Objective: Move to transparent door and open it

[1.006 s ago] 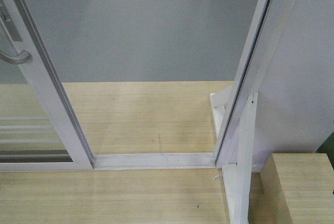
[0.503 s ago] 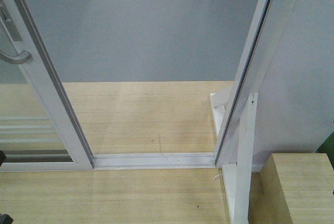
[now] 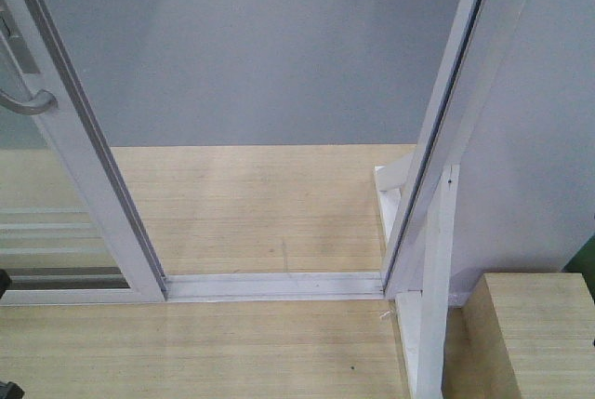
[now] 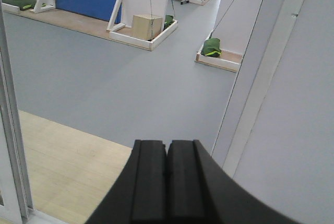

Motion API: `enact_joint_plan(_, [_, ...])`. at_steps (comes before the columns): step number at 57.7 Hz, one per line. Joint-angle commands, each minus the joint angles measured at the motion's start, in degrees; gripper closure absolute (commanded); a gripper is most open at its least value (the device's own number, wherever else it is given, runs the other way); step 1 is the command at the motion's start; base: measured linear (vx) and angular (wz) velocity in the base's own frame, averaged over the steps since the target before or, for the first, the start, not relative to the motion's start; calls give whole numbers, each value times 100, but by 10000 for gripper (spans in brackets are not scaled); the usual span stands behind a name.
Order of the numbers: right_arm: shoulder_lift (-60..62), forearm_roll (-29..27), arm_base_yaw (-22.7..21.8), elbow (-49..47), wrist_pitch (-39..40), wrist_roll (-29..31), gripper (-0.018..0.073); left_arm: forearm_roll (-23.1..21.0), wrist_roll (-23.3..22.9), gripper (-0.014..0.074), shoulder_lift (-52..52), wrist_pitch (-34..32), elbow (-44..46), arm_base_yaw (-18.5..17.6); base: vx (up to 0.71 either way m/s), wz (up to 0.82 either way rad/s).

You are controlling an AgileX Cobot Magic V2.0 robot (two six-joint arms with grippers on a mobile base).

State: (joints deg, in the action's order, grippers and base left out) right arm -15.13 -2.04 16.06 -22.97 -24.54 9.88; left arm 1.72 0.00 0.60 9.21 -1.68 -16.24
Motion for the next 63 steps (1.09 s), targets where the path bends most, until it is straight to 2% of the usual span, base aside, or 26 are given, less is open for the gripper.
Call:
enact_joint_plan(1, [-45, 14, -26, -169, 466, 18, 564, -14, -31, 603, -2, -465, -65, -33, 0, 0])
enact_joint_plan(24, [-38, 161, -26, -74, 457, 41, 564, -14, -31, 603, -2, -465, -65, -33, 0, 0])
enact_joint_plan(30, [207, 140, -26, 598, 717, -35, 564, -14, -31, 603, -2, -465, -65, -33, 0, 0])
enact_joint_plan(44, [1693, -89, -26, 2472, 1664, -414, 564, -14, -31, 603, -2, -465, -65, -33, 0, 0])
enact_joint_plan(63, [1638, -62, -26, 2494, 1580, -478, 564, -14, -31, 603, 13, -466, -65, -33, 0, 0])
